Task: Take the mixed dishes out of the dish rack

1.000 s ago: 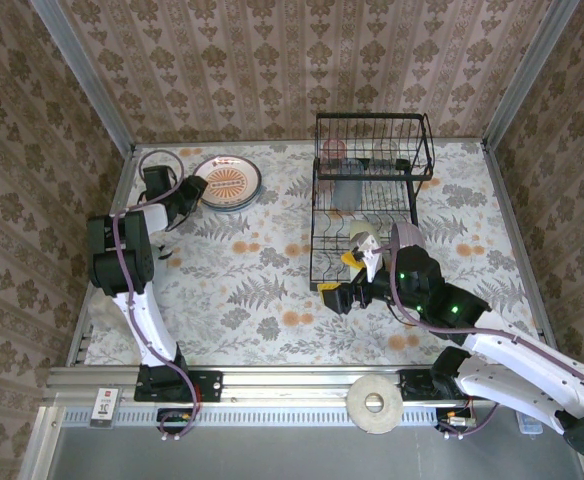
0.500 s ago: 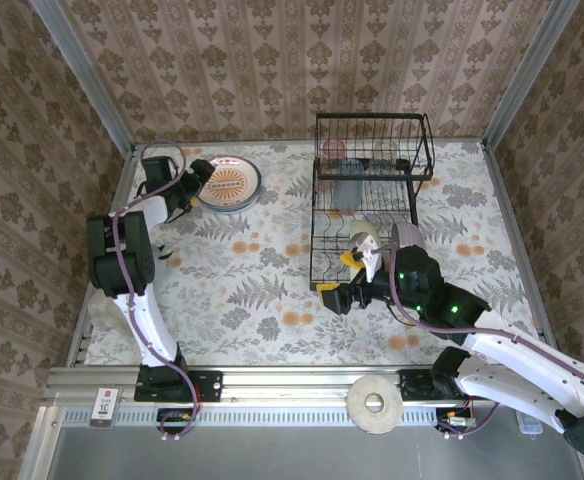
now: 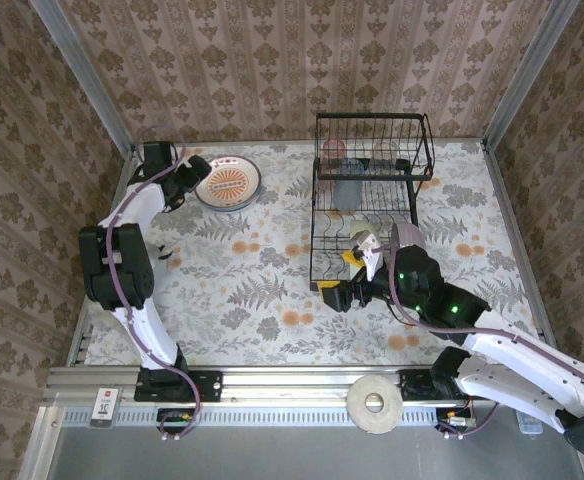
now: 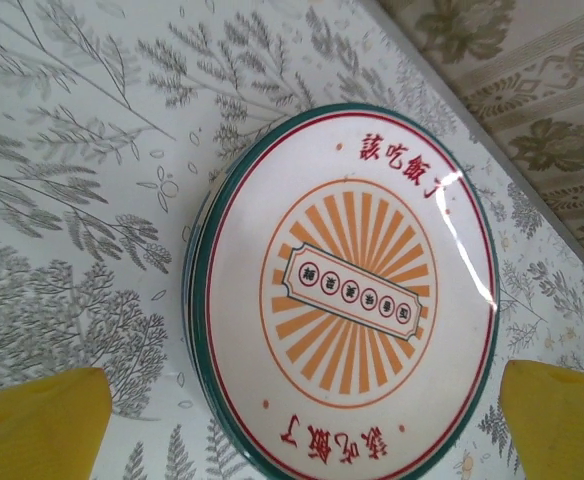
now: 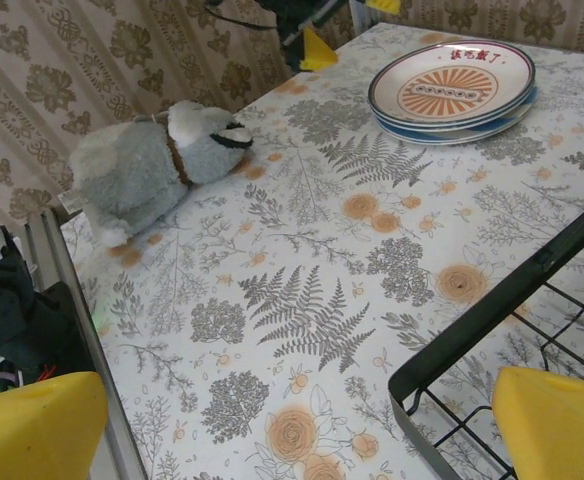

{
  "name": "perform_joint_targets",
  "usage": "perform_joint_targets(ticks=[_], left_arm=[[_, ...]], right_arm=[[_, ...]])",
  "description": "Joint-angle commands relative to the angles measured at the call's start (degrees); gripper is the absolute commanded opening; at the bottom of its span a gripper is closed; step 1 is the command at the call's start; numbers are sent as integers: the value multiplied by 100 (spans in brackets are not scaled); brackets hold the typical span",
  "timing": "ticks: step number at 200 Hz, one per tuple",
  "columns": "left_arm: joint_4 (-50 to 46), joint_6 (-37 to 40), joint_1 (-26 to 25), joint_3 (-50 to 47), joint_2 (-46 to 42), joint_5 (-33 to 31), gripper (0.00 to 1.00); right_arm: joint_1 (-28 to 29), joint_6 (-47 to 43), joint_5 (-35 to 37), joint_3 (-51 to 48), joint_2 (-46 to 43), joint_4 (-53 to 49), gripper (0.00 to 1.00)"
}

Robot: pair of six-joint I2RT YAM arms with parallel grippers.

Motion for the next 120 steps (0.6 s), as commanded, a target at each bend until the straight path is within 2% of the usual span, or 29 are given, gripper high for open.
perform_joint_targets(ticks=[1,28,52,67,94,120], left_arm=[[-589,371,-182,-35,-662,-537,100],[-492,676,-545,-161,-1359,-486,100],[-771,1165,-1015,116,-1758,-445,100],[-799,1303,-1256,120,-1993,-224,100],[-381,1560,-1678,-377,-2658,92,100],[-124,2300,-2277,-830,-3348,250,100]], right_arm=[[44,-92,293,169,-88,-32,100],[39,-81,621,158,-138,-85,100],[40,-59,891,200,-174,-199,100],[38,-15,1016,180,-292,-171,100],[29,114,1644,6,-617,-71,100],[13,226,2122,24,-799,-224,100]])
